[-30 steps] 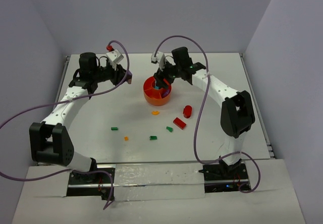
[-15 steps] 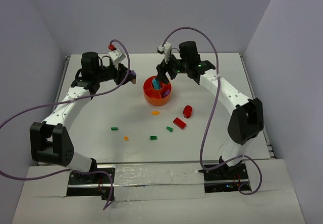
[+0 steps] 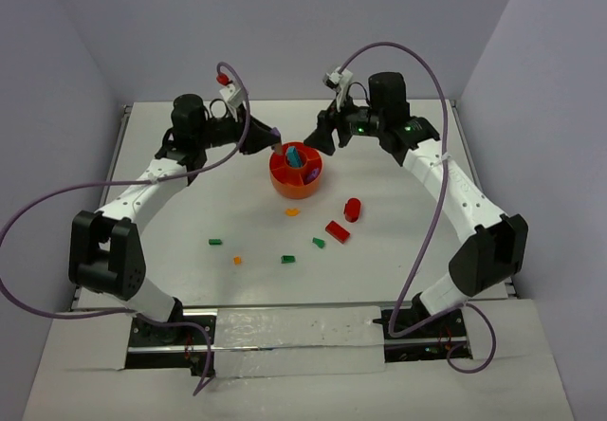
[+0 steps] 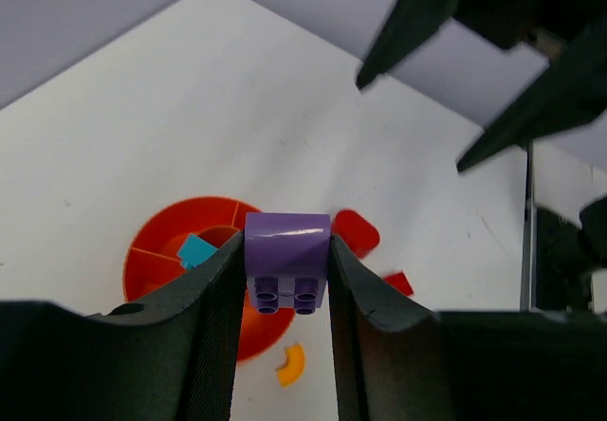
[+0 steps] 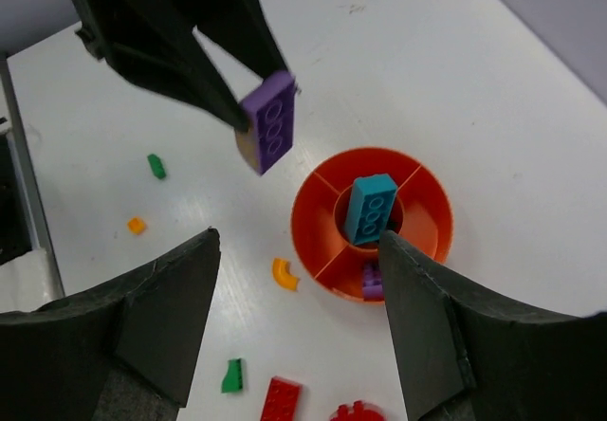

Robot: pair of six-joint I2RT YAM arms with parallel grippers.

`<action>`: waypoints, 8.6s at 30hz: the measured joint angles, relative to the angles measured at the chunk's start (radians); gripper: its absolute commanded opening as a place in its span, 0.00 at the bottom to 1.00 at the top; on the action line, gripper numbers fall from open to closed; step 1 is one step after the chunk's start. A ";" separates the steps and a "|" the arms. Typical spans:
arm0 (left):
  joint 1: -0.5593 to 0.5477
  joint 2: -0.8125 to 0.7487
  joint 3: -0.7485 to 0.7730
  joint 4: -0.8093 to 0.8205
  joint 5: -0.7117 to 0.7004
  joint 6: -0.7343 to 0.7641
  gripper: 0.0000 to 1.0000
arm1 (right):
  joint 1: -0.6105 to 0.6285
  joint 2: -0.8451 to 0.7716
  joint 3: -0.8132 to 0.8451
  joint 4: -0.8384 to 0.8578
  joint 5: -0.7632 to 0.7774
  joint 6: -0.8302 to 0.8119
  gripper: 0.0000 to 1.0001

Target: Sort the legos into containers by color

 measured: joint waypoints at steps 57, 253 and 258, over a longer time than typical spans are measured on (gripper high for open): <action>0.060 -0.072 0.188 -0.260 -0.489 -1.731 0.00 | 0.198 0.140 -0.061 0.976 0.293 0.572 0.72; 0.145 -0.369 -0.219 -0.308 -0.801 -0.061 0.96 | 0.252 0.180 -0.236 -0.349 0.585 -0.093 0.68; 0.147 -0.356 -0.213 -0.313 -0.801 -0.057 0.96 | 0.267 0.237 -0.259 -0.350 0.615 -0.112 0.67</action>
